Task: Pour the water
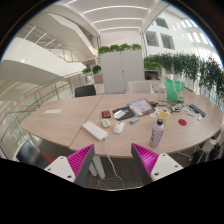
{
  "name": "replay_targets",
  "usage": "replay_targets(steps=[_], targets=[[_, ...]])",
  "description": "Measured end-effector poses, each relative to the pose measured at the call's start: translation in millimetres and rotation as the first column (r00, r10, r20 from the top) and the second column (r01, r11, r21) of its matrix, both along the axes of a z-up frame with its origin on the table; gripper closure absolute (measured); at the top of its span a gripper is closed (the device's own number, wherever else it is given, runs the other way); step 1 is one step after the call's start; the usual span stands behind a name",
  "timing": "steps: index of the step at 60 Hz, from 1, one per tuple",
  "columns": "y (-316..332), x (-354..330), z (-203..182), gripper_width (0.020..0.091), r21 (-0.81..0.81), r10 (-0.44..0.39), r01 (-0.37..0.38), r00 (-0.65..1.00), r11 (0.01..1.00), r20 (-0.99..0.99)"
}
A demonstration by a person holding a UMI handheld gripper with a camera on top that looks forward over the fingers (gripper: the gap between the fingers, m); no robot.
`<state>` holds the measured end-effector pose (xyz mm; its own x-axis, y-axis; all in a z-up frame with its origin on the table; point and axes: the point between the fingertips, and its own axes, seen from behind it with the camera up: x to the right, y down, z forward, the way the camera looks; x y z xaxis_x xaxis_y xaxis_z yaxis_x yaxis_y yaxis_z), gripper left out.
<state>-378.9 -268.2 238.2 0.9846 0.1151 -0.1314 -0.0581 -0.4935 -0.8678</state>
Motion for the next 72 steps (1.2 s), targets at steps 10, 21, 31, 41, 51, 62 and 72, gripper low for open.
replay_targets(steps=[10, 21, 31, 41, 51, 62, 72], targets=[[0.3, -11.4, -2.6, 0.0292, 0.009, -0.023, 0.023, 1.000, 1.000, 0.003], [11.8, 20.0, -18.3, 0.0302, 0.036, -0.046, 0.044, 0.998, 0.998, 0.031], [33.0, 76.1, -68.0, 0.0299, 0.121, -0.081, 0.072, 0.994, 0.990, 0.072], [81.5, 145.7, -112.5, 0.0300, 0.279, -0.138, 0.095, 0.981, 0.956, 0.138], [156.5, 184.3, -157.0, 0.0305, 0.298, -0.171, 0.136, 0.981, 0.945, 0.094], [229.3, 205.1, -178.0, 0.0301, 0.305, -0.175, 0.157, 0.984, 0.939, 0.032], [260.0, 204.1, -184.6, 0.0539, 0.315, -0.133, 0.103, 0.988, 0.944, 0.076]])
